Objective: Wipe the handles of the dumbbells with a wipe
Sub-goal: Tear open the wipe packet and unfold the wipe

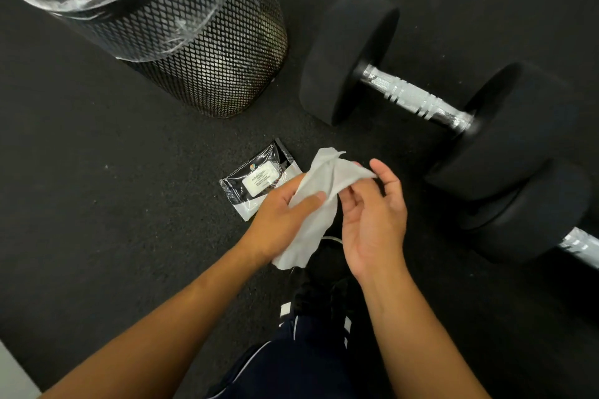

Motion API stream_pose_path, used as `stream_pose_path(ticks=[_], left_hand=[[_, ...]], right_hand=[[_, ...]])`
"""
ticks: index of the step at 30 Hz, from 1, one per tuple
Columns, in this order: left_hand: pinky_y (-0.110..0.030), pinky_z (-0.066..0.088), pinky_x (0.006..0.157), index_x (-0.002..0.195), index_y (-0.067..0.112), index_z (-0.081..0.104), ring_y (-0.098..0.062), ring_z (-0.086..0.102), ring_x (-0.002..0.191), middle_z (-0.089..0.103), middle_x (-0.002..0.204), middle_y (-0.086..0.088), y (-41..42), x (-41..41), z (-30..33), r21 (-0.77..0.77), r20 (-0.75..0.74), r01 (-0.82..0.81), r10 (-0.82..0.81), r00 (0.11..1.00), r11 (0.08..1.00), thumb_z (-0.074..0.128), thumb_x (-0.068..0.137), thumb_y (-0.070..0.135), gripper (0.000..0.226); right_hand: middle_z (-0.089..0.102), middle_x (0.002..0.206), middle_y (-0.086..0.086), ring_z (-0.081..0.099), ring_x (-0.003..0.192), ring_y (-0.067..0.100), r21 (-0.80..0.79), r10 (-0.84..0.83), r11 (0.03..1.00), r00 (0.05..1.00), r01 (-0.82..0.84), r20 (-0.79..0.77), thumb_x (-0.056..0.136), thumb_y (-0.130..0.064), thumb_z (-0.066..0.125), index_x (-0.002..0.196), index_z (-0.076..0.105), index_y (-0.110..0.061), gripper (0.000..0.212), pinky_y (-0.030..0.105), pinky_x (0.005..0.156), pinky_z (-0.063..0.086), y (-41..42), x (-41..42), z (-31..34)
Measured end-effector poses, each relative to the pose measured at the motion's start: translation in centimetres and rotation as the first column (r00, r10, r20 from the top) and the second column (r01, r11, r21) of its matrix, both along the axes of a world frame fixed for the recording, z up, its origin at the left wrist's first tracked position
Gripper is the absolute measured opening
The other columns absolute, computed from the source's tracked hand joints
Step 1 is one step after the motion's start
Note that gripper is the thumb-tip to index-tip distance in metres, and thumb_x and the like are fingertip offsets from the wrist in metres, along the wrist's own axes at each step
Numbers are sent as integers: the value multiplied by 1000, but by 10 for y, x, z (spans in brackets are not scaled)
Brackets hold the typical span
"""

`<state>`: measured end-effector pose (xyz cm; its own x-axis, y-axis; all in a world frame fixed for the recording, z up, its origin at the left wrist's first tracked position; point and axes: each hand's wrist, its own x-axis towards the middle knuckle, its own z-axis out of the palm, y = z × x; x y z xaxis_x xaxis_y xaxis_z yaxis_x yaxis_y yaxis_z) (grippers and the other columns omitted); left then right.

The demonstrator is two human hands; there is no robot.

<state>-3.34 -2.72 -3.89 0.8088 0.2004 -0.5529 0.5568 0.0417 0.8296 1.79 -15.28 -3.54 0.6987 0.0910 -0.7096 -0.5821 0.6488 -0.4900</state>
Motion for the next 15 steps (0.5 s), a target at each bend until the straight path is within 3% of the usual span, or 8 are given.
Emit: stream_pose_path(ticks=[2,4,6,8,10,11,13,15], left_hand=[[-46,59,89,119,34,67,-17,74,95,75,102,5,-1,-3,-2,8,-5,39,-39,999,999,63,93,39,26],[-51,58,91,122,35,65,-23,75,97,75,108,0,-1,-6,-1,-15,5,67,-67,998,998,67,90,45,33],[-46,56,94,123,36,64,-18,72,102,74,112,3,-1,-8,-1,50,26,105,-107,994,993,70,86,48,40],[-40,56,93,126,33,63,-11,71,103,73,112,7,-1,-8,-2,119,41,102,-108,993,988,72,88,40,40],[-43,58,88,127,29,63,-19,74,98,75,108,1,-1,-6,-2,50,28,58,-60,998,997,67,96,28,31],[-45,60,85,126,26,63,-24,75,94,76,106,-5,-1,-6,0,-14,21,30,-30,999,999,61,100,24,26],[-42,60,85,122,27,65,-24,74,95,75,107,-8,-2,-5,3,-45,25,-18,19,999,999,50,105,22,24],[-40,59,87,119,33,67,-20,73,100,75,109,-4,-1,-4,3,-8,37,-30,30,999,1000,46,107,24,25]], right_hand=[[71,119,14,75,104,23,-87,72,994,996,-67,49,93,9,62,126,60,-18,42,34,87,61,2,3,1],[73,113,6,75,101,18,-314,211,935,971,-166,113,90,8,66,122,63,-22,44,35,87,62,4,7,0],[71,109,2,74,97,13,-494,335,841,929,-219,159,86,6,69,120,64,-25,46,32,84,62,4,10,-1],[69,110,-3,71,96,10,-571,413,775,900,-270,136,86,1,71,123,62,-30,50,27,78,61,3,11,-4],[69,112,-6,70,98,9,-525,446,765,895,-373,14,92,-10,69,130,58,-32,45,22,68,58,1,11,-6],[71,112,-4,71,97,11,-423,461,791,885,-442,-62,94,-18,68,131,58,-30,40,23,66,57,0,11,-6],[77,109,5,74,97,19,-202,546,799,824,-567,-154,96,-32,66,127,65,-22,33,34,74,59,-4,9,-7],[77,109,9,74,100,24,-118,634,754,763,-646,-123,96,-33,67,118,72,-19,26,41,88,59,-7,5,-7]])
